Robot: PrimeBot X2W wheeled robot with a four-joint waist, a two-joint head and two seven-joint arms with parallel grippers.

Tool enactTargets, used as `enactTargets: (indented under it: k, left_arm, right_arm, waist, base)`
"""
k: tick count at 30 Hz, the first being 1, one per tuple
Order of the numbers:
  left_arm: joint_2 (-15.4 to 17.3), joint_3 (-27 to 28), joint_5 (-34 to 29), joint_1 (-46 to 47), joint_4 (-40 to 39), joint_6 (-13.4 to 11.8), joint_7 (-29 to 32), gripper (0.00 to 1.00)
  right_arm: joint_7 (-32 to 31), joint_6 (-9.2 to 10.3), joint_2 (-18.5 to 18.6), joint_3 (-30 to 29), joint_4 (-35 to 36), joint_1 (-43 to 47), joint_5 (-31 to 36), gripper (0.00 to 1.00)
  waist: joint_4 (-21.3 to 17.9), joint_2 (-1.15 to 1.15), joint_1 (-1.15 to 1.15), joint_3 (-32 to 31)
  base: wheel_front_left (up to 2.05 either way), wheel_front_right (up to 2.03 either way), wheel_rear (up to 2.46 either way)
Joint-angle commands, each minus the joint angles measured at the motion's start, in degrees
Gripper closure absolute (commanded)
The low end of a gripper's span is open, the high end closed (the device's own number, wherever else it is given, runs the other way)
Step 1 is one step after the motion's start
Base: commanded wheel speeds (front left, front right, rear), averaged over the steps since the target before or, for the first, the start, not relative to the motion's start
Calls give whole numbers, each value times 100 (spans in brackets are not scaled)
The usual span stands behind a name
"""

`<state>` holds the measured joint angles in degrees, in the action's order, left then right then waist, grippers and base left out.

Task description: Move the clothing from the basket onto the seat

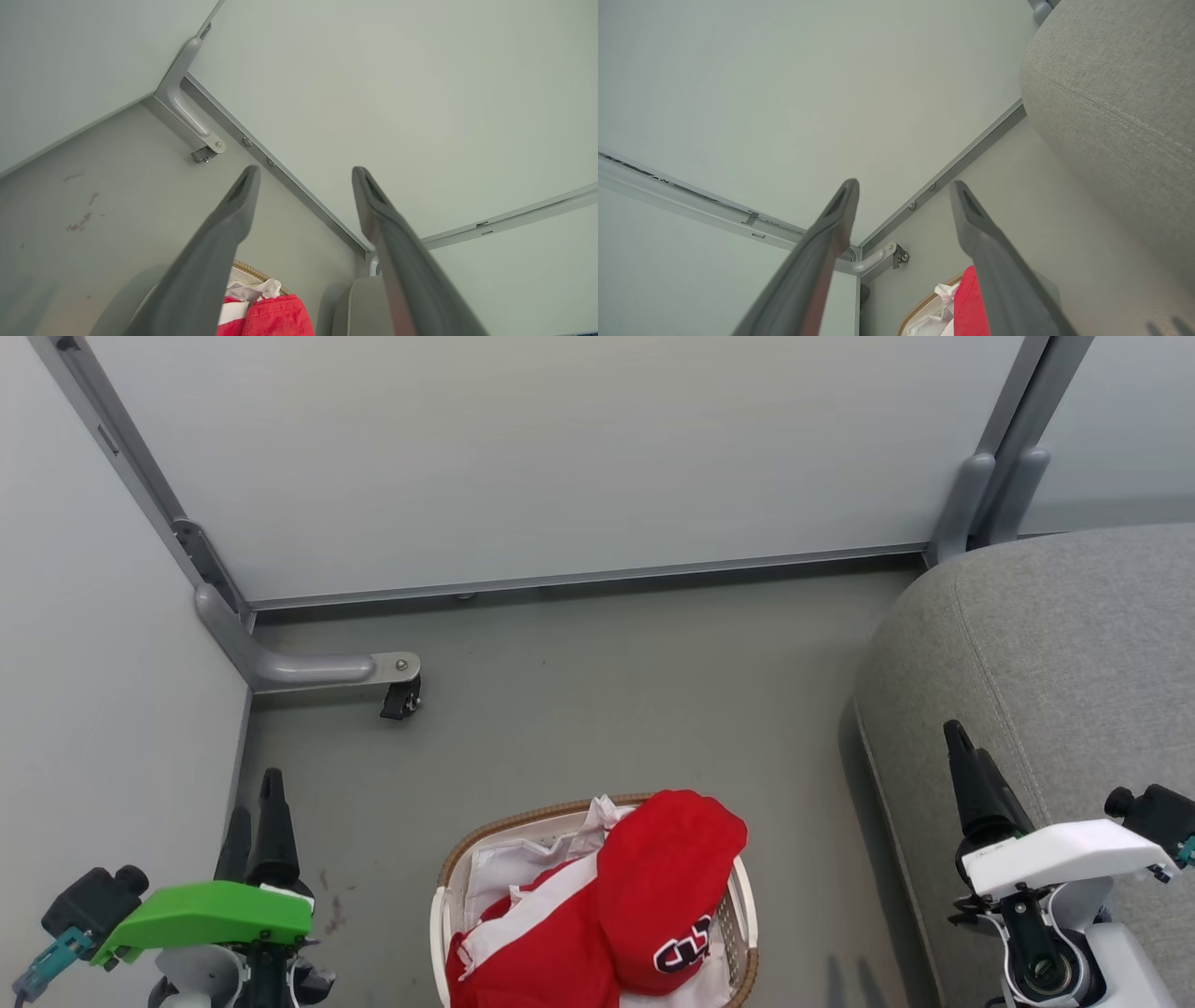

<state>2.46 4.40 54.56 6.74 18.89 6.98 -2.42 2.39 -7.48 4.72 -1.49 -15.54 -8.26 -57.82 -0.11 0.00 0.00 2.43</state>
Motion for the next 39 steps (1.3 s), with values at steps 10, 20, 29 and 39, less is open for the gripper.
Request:
enactTargets:
  k: [10, 20, 29, 39]
  left_arm:
    - [63, -76, -1021, 272, -78, -33, -241, 0]
    - [135, -279, -1851, 258, -79, -94, -412, 0]
    - [193, -480, -2475, 192, 9, -163, -557, 0]
    - [220, -721, -3090, 154, 64, -237, -712, 0]
  right_arm:
    - [240, -1, 107, 39, 128, -244, 988, 0]
    - [417, -1, 111, 133, 159, -224, 1795, 0]
    - [560, -1, 178, 235, 132, -187, 2408, 0]
    - [715, -1, 226, 331, 71, -107, 3019, 0]
  waist:
    - [23, 0, 0, 77]
    - [27, 0, 0, 97]
    - [19, 0, 0, 80]
    - [17, 0, 0, 53]
  base:
    - [0, 0, 0]
    - [0, 0, 0]
    - [0, 0, 0]
    - [0, 0, 0]
